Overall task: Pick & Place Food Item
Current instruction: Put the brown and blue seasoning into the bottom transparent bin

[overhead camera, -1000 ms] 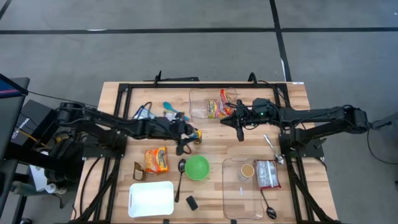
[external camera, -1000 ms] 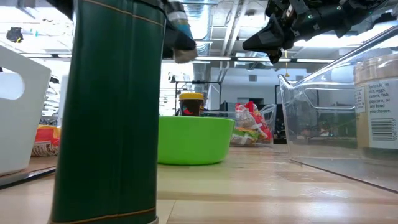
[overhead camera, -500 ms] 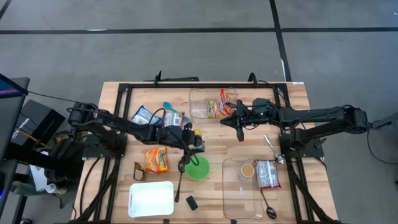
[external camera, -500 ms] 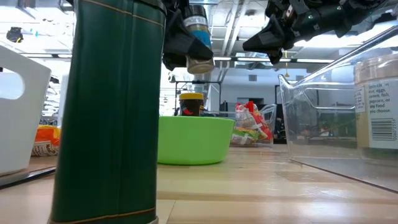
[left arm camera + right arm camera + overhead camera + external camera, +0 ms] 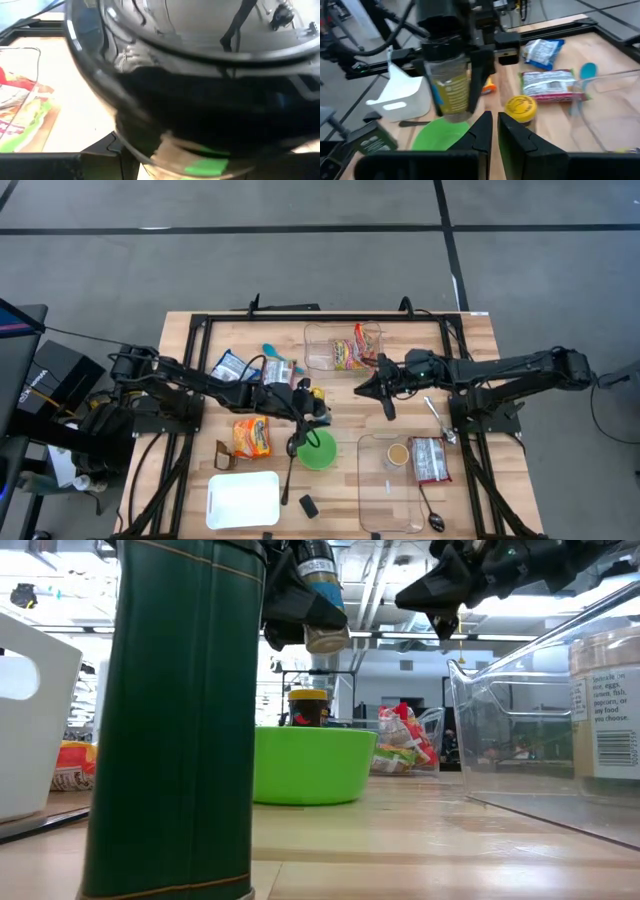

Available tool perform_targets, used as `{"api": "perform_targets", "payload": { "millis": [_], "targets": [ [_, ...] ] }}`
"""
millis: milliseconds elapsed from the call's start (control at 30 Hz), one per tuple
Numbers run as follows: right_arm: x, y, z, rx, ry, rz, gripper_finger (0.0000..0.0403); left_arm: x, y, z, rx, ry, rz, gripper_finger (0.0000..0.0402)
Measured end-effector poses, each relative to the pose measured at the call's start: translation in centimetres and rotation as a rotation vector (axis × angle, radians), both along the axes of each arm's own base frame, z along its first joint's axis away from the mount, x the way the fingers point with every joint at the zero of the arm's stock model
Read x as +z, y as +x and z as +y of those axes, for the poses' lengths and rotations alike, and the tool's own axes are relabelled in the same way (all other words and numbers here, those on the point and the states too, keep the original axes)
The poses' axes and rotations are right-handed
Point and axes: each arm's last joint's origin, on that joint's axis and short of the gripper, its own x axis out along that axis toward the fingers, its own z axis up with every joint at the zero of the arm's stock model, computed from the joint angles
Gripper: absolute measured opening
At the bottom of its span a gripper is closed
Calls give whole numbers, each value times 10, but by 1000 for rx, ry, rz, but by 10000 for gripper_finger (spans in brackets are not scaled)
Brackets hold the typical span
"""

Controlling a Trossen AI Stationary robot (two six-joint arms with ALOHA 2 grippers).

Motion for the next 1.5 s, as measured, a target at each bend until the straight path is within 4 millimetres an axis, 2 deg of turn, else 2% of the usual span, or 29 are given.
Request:
{"api": "perform_targets", "payload": {
  "millis": [367, 567, 867, 1133, 1500],
  "targets": [
    [1, 2, 19, 82, -9, -27, 24, -3, -1, 0, 1, 4, 30, 183],
    [5, 4, 15, -7, -136, -76, 24, -7, -3, 1, 1, 13, 104, 183],
    [3, 6, 15, -16, -162, -72, 24, 13, 5, 0, -2, 36, 190, 184],
    [3, 6, 15, -13, -161, -66, 24, 30, 11, 14, 35, 42, 253, 184],
    [3, 6, 15, -14, -161, -66, 24, 32, 13, 24, 11, 3, 246, 183]
  ]
}}
